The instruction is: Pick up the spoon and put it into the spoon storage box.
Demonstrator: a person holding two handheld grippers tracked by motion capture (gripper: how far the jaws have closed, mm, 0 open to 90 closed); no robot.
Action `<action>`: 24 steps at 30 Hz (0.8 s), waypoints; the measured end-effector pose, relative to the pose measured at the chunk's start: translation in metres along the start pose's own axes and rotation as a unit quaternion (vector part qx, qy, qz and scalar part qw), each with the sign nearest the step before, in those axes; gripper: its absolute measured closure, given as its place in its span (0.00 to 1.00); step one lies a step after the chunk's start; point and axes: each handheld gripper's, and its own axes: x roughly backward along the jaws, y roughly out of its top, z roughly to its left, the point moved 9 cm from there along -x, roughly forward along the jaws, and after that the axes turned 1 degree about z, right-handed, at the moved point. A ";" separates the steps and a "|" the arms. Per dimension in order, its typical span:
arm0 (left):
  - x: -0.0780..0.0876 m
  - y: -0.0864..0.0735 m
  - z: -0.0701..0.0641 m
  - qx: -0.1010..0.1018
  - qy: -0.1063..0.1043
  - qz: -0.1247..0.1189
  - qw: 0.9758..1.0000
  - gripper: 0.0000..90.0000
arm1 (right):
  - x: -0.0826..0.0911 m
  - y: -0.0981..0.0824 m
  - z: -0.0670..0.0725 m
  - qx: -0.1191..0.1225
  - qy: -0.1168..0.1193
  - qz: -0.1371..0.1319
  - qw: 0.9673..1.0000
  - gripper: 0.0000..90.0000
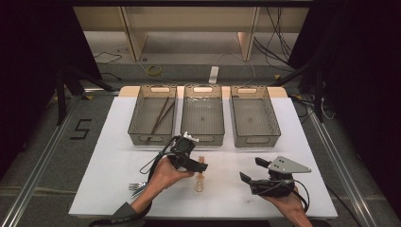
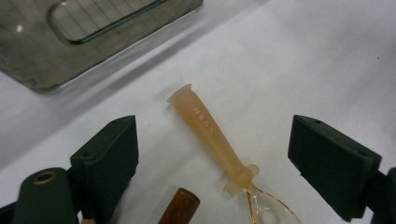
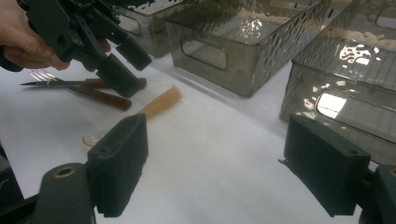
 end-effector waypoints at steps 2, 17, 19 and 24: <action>-0.003 0.000 -0.003 -0.004 -0.002 0.004 1.000 0.19 | 0.000 0.000 0.000 -0.001 0.001 0.000 1.000 0.25; -0.019 -0.006 -0.011 -0.017 0.005 0.028 0.999 0.36 | 0.001 -0.001 0.005 0.010 0.004 0.004 1.000 0.26; -0.021 -0.007 -0.009 -0.017 0.015 0.035 0.999 0.38 | 0.001 -0.001 0.005 0.010 0.004 0.003 1.000 0.26; -0.026 -0.010 -0.007 -0.019 0.017 0.045 0.999 0.43 | 0.001 0.000 0.005 0.009 0.004 0.002 1.000 0.26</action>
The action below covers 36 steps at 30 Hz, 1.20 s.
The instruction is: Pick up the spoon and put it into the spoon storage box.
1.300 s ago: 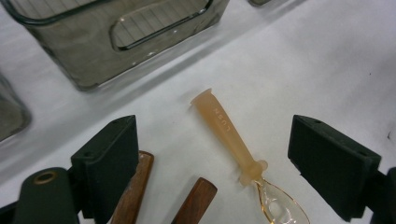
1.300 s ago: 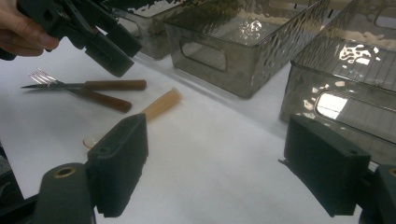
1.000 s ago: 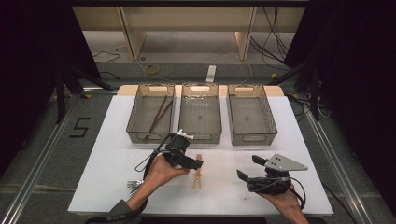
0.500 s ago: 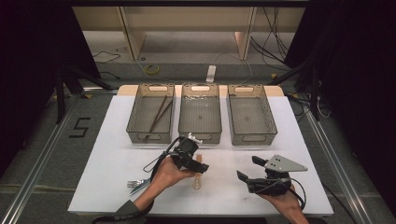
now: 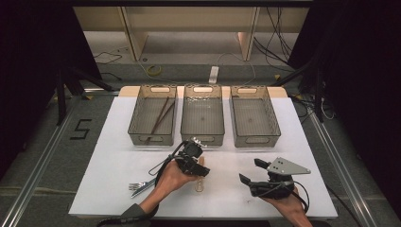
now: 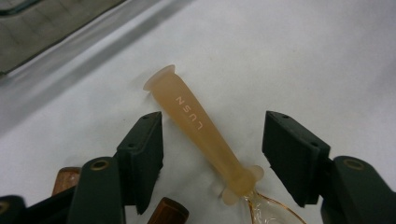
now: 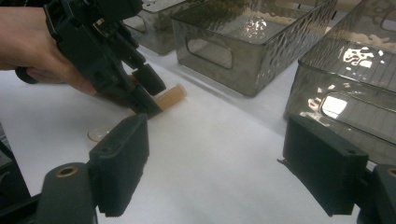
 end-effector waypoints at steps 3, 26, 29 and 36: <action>-0.004 -0.001 0.000 -0.006 0.006 0.004 1.000 0.46 | 0.000 0.000 0.000 0.003 0.000 0.001 1.000 0.26; -0.008 0.001 -0.008 -0.045 0.045 -0.004 0.998 0.76 | -0.001 0.001 0.001 0.005 -0.001 0.002 1.000 0.27; -0.008 0.001 -0.010 -0.048 0.043 -0.005 0.998 0.82 | -0.001 0.000 0.001 0.006 -0.002 0.002 1.000 0.27; -0.009 0.002 -0.013 -0.058 0.046 -0.006 0.997 0.84 | 0.000 0.001 0.000 0.006 -0.002 0.002 1.000 0.27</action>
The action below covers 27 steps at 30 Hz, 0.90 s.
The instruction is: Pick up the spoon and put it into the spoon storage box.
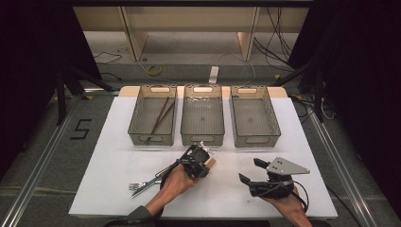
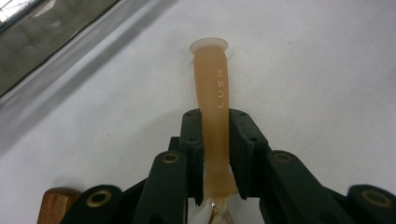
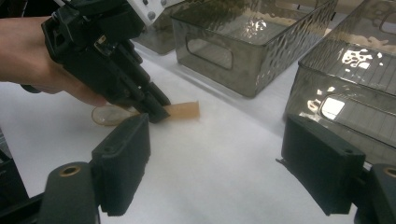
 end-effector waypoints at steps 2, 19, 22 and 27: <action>0.000 0.000 -0.001 -0.001 -0.005 -0.004 1.000 0.85 | 0.000 0.000 0.000 0.000 0.000 0.000 1.000 0.27; 0.030 0.016 0.007 0.004 -0.034 -0.053 0.998 0.85 | 0.002 0.001 -0.001 0.001 -0.001 -0.004 1.000 0.28; 0.038 0.020 0.013 0.010 -0.037 -0.065 0.997 0.85 | 0.002 0.002 -0.002 0.001 -0.002 -0.005 1.000 0.28; 0.050 0.026 0.022 0.020 -0.036 -0.085 0.996 0.85 | 0.002 0.001 -0.002 0.001 -0.002 -0.005 1.000 0.28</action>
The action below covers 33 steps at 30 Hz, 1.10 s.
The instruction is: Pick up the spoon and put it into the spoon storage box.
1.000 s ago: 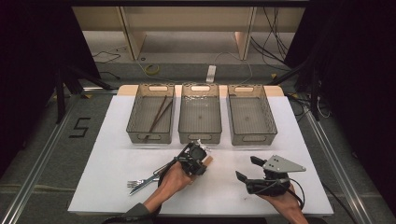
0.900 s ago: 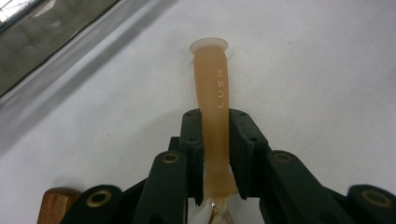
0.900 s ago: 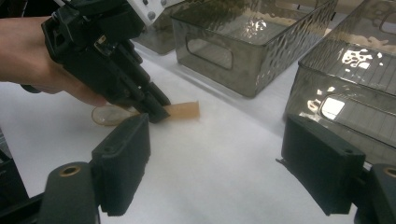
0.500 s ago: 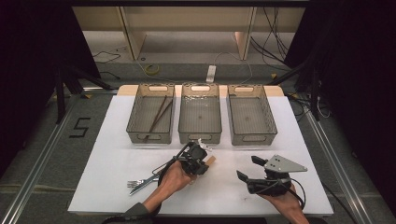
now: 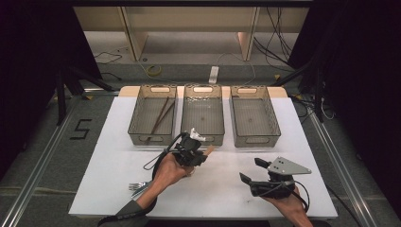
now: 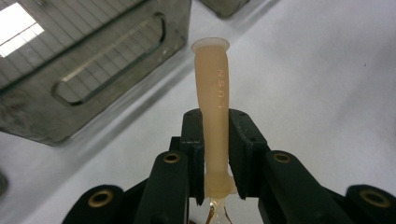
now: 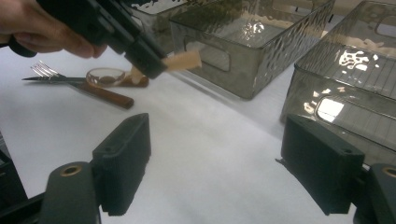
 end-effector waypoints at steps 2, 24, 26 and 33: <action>0.004 0.002 0.004 0.005 -0.001 -0.007 1.000 0.85 | 0.000 0.000 0.000 -0.002 0.000 -0.001 1.000 0.28; 0.031 0.024 0.037 0.031 0.001 -0.049 0.998 0.85 | 0.001 0.003 -0.001 -0.019 0.009 -0.017 1.000 0.24; 0.031 0.027 0.042 0.038 0.003 -0.053 0.998 0.85 | 0.001 0.003 0.000 -0.019 0.009 -0.018 1.000 0.23; 0.033 0.046 0.056 0.048 0.009 -0.066 0.997 0.85 | 0.001 0.004 -0.002 -0.019 0.008 -0.022 1.000 0.23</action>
